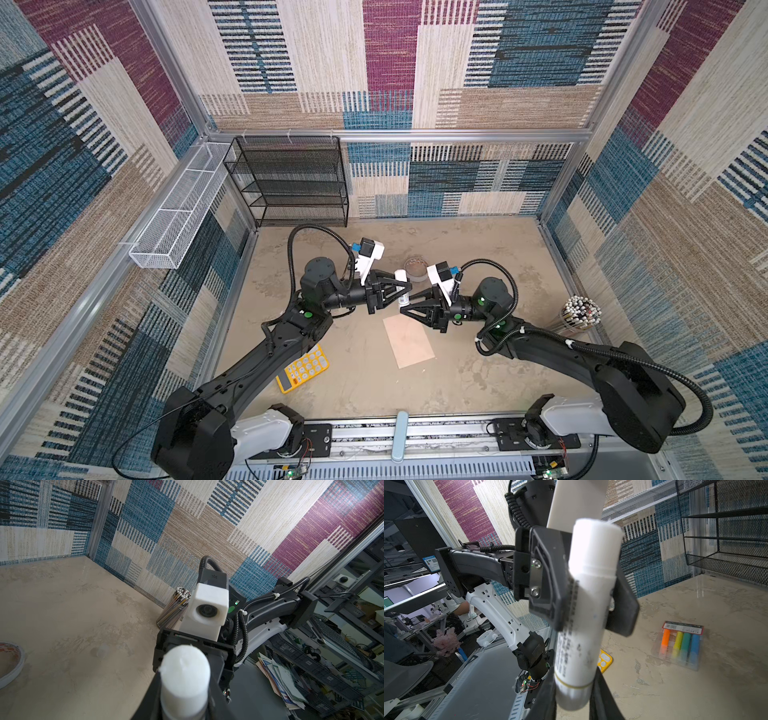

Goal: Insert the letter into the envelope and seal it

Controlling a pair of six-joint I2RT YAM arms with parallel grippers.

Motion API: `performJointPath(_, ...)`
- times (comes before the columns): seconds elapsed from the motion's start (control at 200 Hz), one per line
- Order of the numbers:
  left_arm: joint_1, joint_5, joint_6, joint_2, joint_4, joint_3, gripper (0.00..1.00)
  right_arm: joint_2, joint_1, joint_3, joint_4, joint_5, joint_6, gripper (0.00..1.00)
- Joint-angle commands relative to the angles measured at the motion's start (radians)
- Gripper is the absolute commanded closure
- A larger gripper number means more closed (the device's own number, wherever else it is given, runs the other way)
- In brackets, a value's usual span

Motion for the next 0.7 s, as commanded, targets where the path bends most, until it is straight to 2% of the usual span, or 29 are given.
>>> performJointPath(0.0, -0.018, -0.056, 0.076, -0.002, -0.078, 0.015, 1.00, -0.012, 0.005, 0.009, 0.048, -0.004, 0.007, 0.81)
performJointPath(0.165, -0.047, -0.185, 0.141, -0.017, -0.162, 0.008, 1.00, -0.056, 0.007, 0.016, 0.001, 0.070, 0.005, 0.83)
performJointPath(0.341, -0.072, -0.384, 0.166, -0.047, -0.189, -0.026, 1.00, -0.133, 0.031, 0.019, -0.103, 0.225, -0.038, 0.83)
performJointPath(0.521, -0.116, -0.527, 0.168, -0.042, -0.187, -0.043, 1.00, -0.190, 0.144, 0.012, -0.168, 0.515, -0.127, 0.83)
performJointPath(0.696, -0.145, -0.601, 0.128, -0.027, -0.141, -0.071, 1.00, -0.217, 0.252, -0.012, -0.151, 0.843, -0.211, 0.84)
